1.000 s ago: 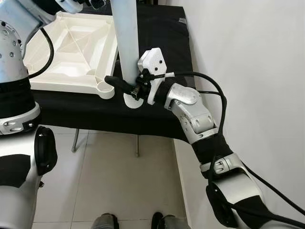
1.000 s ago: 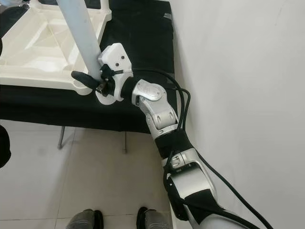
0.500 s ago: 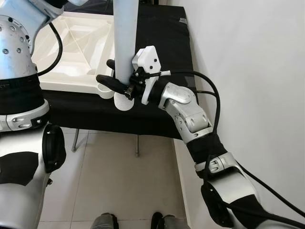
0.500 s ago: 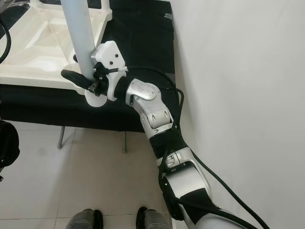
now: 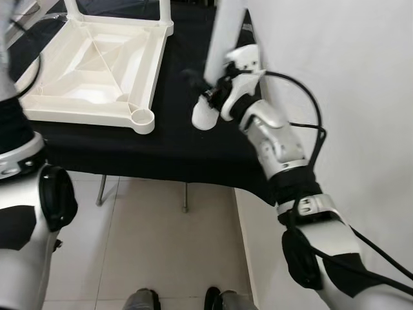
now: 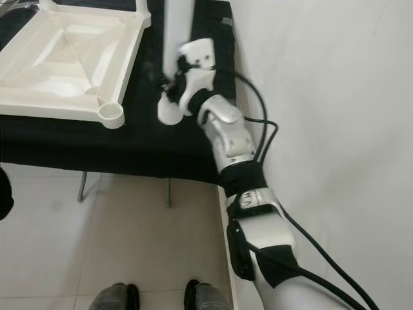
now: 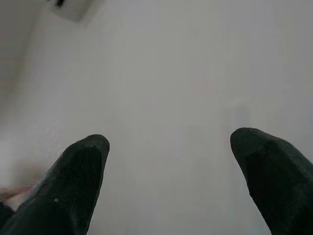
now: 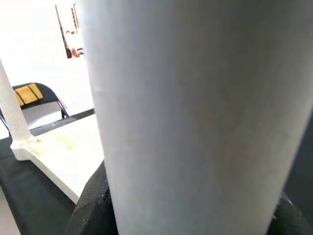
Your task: Building children table
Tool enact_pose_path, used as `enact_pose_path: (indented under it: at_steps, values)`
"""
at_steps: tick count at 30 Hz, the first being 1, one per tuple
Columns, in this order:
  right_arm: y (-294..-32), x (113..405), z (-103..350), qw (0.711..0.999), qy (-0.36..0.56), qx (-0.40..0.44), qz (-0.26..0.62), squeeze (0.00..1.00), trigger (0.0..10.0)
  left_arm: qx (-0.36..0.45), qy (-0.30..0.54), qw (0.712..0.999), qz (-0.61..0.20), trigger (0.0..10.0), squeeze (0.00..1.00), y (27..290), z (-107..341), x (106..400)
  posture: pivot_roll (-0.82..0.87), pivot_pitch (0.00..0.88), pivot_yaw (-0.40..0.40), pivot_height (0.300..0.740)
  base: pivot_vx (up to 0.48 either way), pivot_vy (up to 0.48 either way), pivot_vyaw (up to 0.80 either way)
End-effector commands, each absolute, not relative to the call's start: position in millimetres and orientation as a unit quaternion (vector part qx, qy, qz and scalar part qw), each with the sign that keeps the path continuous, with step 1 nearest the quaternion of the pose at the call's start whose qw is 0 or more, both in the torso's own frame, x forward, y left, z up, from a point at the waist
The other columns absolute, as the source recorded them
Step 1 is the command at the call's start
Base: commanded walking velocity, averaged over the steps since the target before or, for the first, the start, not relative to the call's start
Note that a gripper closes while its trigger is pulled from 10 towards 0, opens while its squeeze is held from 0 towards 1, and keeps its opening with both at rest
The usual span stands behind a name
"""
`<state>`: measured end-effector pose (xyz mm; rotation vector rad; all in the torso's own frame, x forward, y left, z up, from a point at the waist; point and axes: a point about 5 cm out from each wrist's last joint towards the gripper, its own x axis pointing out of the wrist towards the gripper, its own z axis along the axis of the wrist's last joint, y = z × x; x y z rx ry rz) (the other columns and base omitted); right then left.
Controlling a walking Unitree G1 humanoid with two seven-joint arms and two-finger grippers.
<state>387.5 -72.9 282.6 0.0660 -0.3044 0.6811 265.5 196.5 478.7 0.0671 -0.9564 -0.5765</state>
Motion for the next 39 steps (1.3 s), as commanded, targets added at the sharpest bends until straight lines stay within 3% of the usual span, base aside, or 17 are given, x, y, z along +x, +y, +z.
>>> enact_pose_path:
  at_steps: [1, 2, 3, 4, 5, 8, 11, 16, 24, 39]
  values:
    - [-73, 385, 289, 0.928, -0.161, 0.042, 0.333, 0.00, 0.0, 0.060, -0.428, 0.875, -0.217, 10.0, 1.00, 201, 471, 272, 0.07, 0.149, -0.080, 0.740, 0.000, 0.000, 0.00]
    - [-73, 385, 289, 0.928, -0.161, 0.042, 0.333, 0.00, 0.0, 0.060, -0.428, 0.875, -0.217, 10.0, 1.00, 201, 471, 272, 0.07, 0.149, -0.080, 0.740, 0.000, 0.000, 0.00]
    - [-76, 385, 291, 0.929, -0.165, 0.044, 0.330, 0.00, 9.6, 0.068, -0.404, 0.887, -0.213, 10.0, 0.00, 198, 455, 277, 0.07, 0.148, -0.078, 0.740, 0.000, 0.000, 0.00]
    - [-76, 385, 291, 0.929, -0.165, 0.044, 0.330, 0.00, 9.6, 0.068, -0.404, 0.887, -0.213, 10.0, 0.00, 198, 455, 277, 0.07, 0.148, -0.078, 0.740, 0.000, 0.000, 0.00]
    - [-80, 383, 292, 0.930, -0.172, 0.047, 0.322, 0.00, 10.0, 0.066, -0.360, 0.908, -0.206, 10.0, 0.00, 193, 421, 284, 0.07, 0.150, -0.077, 0.740, 0.000, 0.000, 0.00]
    - [-84, 379, 291, 0.930, -0.178, 0.049, 0.316, 0.00, 10.0, 0.068, -0.314, 0.928, -0.187, 10.0, 0.00, 188, 386, 288, 0.07, 0.151, -0.078, 0.740, 0.000, 0.089, 0.00]
    - [-86, 377, 291, 0.930, -0.180, 0.051, 0.315, 0.00, 10.0, 0.075, -0.299, 0.934, -0.180, 10.0, 0.00, 185, 374, 288, 0.07, 0.151, -0.078, 0.740, 0.000, 0.266, 0.00]
    - [-93, 356, 265, 0.928, -0.169, 0.037, 0.331, 0.00, 10.0, 0.049, -0.226, 0.959, -0.166, 10.0, 0.00, 166, 307, 283, 0.08, 0.136, -0.090, 0.740, 0.000, 0.480, 0.00]
    - [-101, 347, 243, 0.941, -0.142, 0.017, 0.307, 0.00, 10.0, 0.061, -0.178, 0.969, -0.163, 10.0, 0.00, 159, 269, 281, 0.07, 0.126, -0.089, 0.740, 0.000, 0.480, 0.00]
    - [-131, 335, 187, 0.980, -0.061, -0.053, 0.182, 0.00, 10.0, 0.047, -0.116, 0.979, -0.163, 10.0, 0.00, 147, 215, 271, 0.08, 0.140, -0.094, 0.740, 0.000, 0.464, -0.05]
